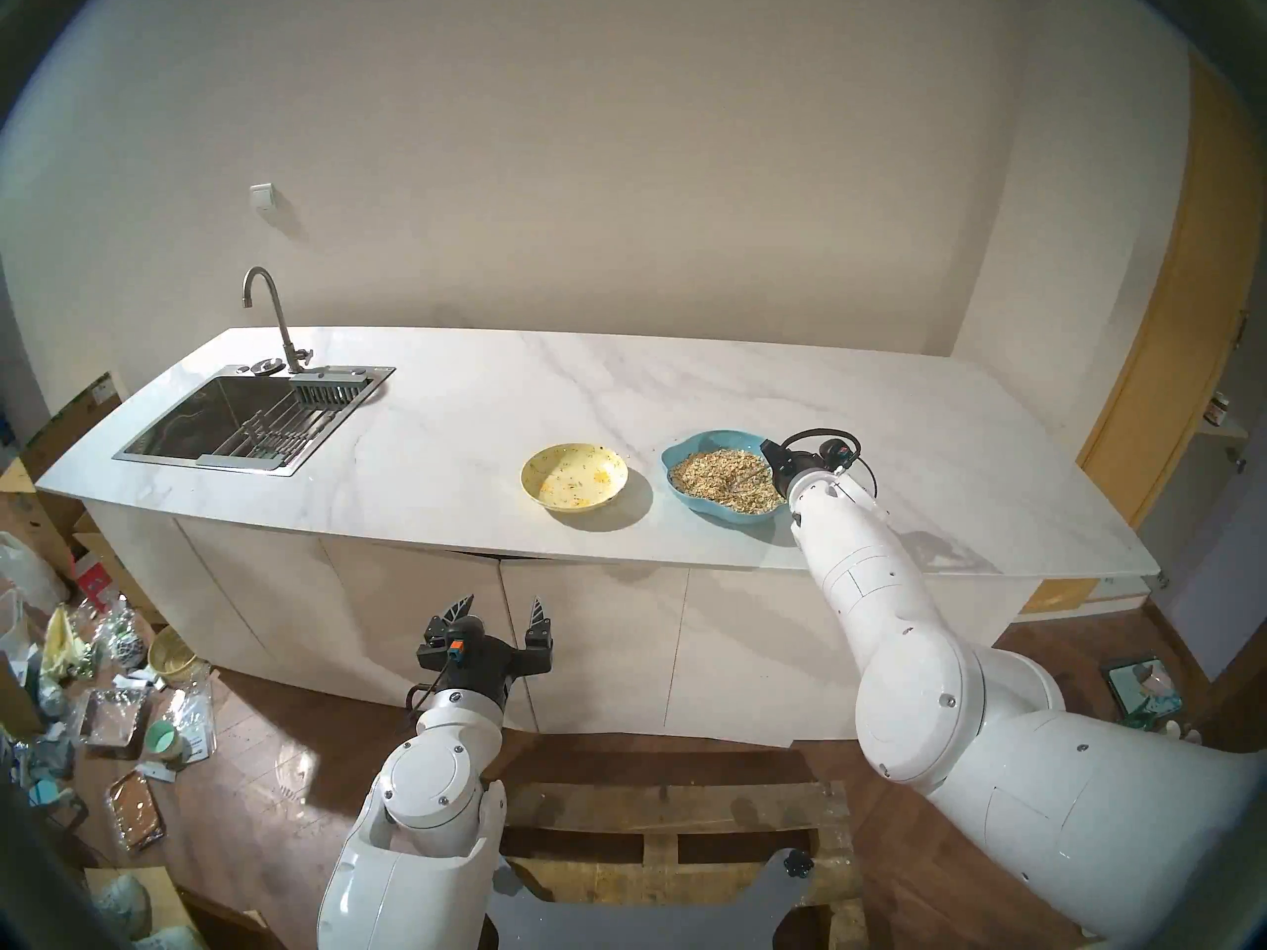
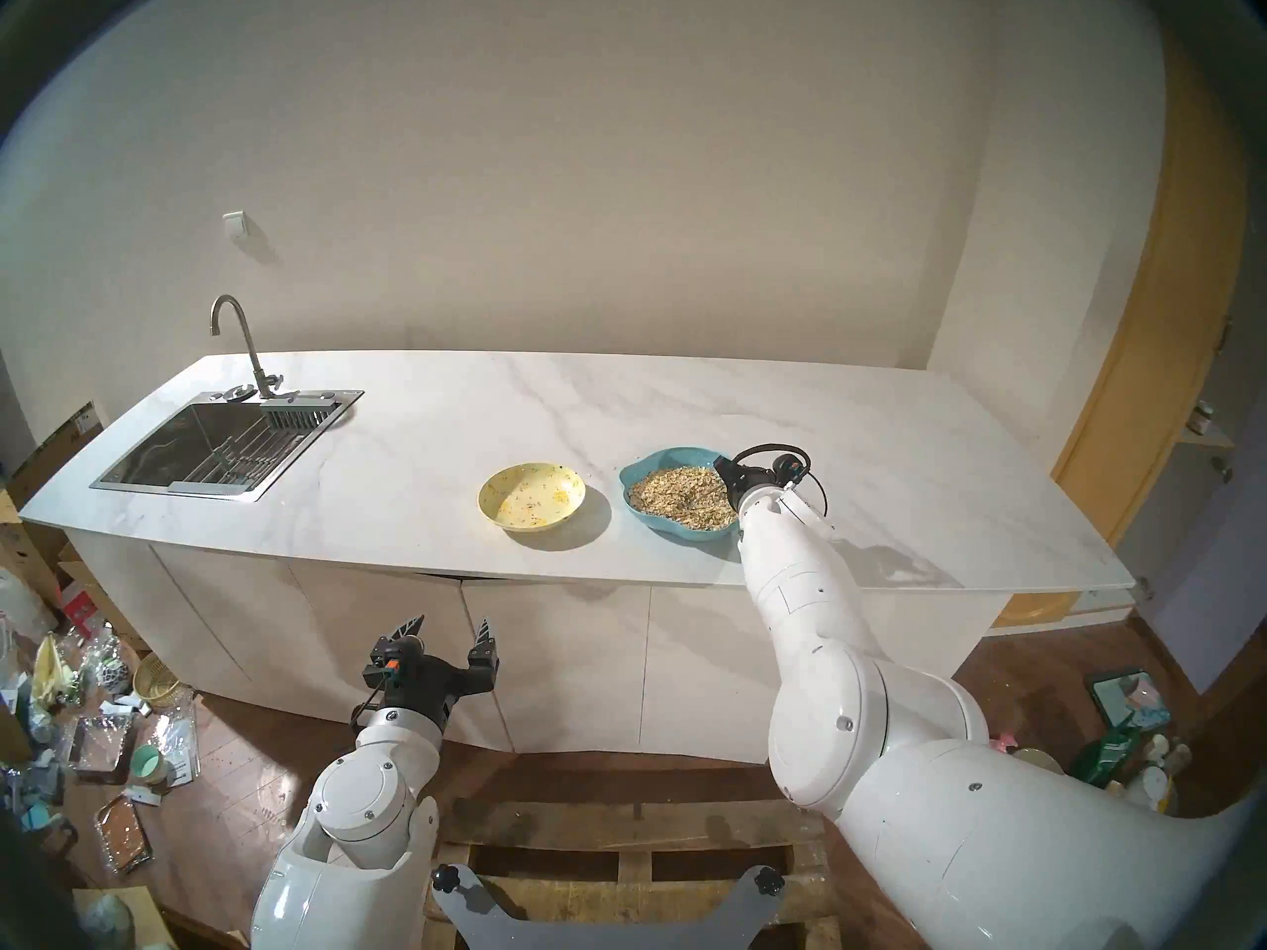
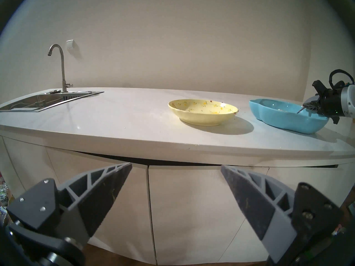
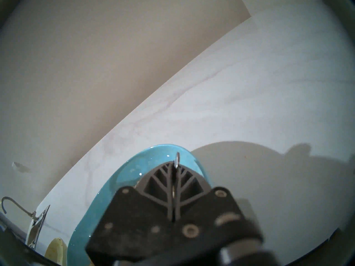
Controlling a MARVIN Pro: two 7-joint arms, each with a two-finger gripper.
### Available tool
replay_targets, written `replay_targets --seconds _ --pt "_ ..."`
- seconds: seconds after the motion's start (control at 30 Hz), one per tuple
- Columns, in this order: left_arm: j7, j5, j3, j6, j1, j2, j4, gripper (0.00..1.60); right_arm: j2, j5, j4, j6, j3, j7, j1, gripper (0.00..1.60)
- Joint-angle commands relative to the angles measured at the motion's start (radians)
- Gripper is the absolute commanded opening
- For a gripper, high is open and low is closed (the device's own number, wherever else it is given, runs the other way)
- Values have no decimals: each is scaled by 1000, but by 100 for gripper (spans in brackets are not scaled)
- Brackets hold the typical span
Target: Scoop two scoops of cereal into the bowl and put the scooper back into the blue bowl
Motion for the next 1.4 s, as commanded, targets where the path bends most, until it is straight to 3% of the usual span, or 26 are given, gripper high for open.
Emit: replay_targets --seconds 0.0,0.37,0.83,1.37 --pt "-4 -2 2 -5 -4 0 -26 160 -17 10 -50 37 4 -10 3 0" --pt "-4 -2 3 -5 -5 0 -26 160 -34 36 -70 76 27 -21 7 0" --pt "-4 -2 3 -6 -5 0 -26 160 -91 69 -244 175 54 -56 -39 0" --pt "-4 -2 3 -6 -5 0 -26 160 -107 98 -246 218 89 -95 -31 0"
